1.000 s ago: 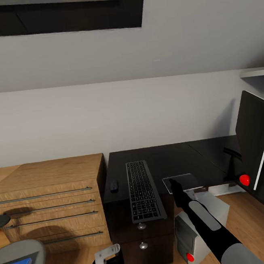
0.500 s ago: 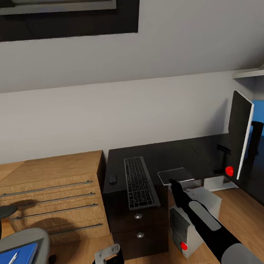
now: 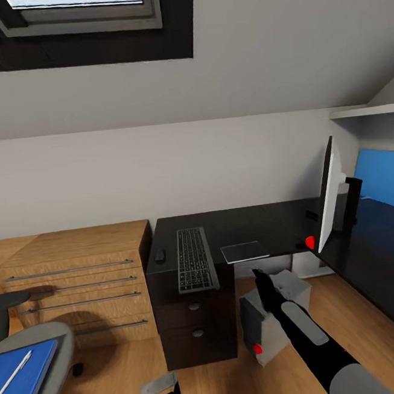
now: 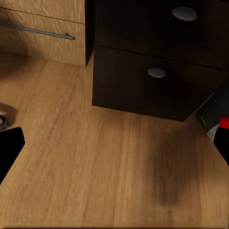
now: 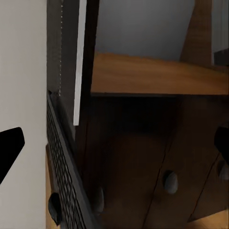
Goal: In the bedroom, organize the workspace by keeping the computer under the desk, ensuring the monitor is on the desk, placing the keyboard on the desk next to the monitor, placing the mouse on the desk next to the keyboard, moving the folder from the swivel chair onto the desk next to the mouse, stacking the notebook on top of the folder with the pen on top of the notebook, and positioning the swivel chair next to the desk.
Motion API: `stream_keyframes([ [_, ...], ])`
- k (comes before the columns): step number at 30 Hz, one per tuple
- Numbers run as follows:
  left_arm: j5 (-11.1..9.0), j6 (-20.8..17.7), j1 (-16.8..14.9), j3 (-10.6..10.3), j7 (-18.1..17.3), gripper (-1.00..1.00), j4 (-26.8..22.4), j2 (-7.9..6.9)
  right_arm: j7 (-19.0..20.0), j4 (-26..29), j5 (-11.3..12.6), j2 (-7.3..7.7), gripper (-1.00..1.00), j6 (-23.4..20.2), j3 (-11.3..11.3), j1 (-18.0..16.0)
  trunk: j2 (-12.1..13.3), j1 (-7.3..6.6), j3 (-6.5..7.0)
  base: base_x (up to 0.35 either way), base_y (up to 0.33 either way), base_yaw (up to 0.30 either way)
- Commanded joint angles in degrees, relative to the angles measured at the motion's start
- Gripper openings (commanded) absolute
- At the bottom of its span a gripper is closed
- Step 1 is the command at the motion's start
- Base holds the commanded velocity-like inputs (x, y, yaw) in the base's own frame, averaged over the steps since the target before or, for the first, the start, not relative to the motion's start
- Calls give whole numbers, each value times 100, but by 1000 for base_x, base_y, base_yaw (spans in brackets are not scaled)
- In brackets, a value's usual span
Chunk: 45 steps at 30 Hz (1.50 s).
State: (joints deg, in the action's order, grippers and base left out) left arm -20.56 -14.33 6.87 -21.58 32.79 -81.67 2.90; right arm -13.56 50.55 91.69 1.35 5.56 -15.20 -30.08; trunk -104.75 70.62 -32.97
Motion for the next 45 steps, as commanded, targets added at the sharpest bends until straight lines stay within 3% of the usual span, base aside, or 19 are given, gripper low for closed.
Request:
stream_keyframes([
  [1,-30,-16,-1,-1,30,100,-4,0,-18,-104,55,-4,100,145,-42,-5,-3,-1,-5,-26,-21,0],
  [5,-27,-11,-1,-24,16,100,5,0,-9,-277,-54,-29,100,377,-77,-6,-3,-1,-5,-13,-11,0],
  [8,-41,-11,-1,-22,6,100,85,-6,4,-362,-299,-41,100,494,-105,-7,117,-66,49,-4,-3,0],
  [11,-43,-13,-1,22,-20,100,570,-57,20,-531,-711,-36,100,544,-99,11,238,-132,103,0,0,0],
  [16,-33,-14,-1,11,-22,100,1059,-73,32,-818,-999,-32,100,555,-97,38,438,-242,192,0,0,0],
  [19,-32,-9,-1,7,-28,100,1375,-81,35,-935,-1339,-30,100,558,-97,134,558,-308,246,0,0,0],
  [21,-29,2,-1,6,-33,100,1625,-91,33,-1035,-1787,-36,100,563,-104,433,639,-352,282,0,0,0],
  [22,-30,47,-1,18,-35,100,1752,-110,31,-1104,-2416,-37,100,575,-109,797,679,-374,300,0,0,0],
  [23,-32,102,-1,22,-35,100,1814,-124,30,-1125,-2776,-36,100,601,-106,963,719,-396,318,0,0,0],
  [24,-33,140,-1,26,-36,100,1858,-131,30,-1134,-2956,-33,100,624,-104,1037,759,-418,336,0,0,0],
  [26,-31,357,-1,29,-36,100,2108,-152,26,-1165,-3608,-25,100,820,-100,1274,839,-462,372,0,0,0],
  [28,-28,605,-1,22,-39,100,2310,-159,23,-1220,-3964,-23,100,1065,-98,1406,919,-506,408,0,0,0],
  [31,-23,911,-1,8,-47,100,2631,-164,23,-1495,-4221,-31,100,1451,-105,1501,1040,-572,462,0,0,0],
  [36,-23,1140,-1,-3,-76,100,3018,-163,28,-2360,-4388,-43,100,2067,-115,1558,1240,-681,552,0,0,0],
  [41,-44,1225,-9,3,-550,100,3740,-174,35,-2718,-4527,-54,100,2208,-184,1566,1441,-791,641,0,0,0],
  [43,-50,1372,-15,4,-737,100,3974,-175,35,-2776,-4876,-57,100,2273,-364,1569,1521,-835,677,0,0,0],
  [45,-57,1625,-18,4,-848,100,4121,-172,24,-2823,-5488,-58,100,2531,-577,1569,1601,-879,713,0,0,0],
])
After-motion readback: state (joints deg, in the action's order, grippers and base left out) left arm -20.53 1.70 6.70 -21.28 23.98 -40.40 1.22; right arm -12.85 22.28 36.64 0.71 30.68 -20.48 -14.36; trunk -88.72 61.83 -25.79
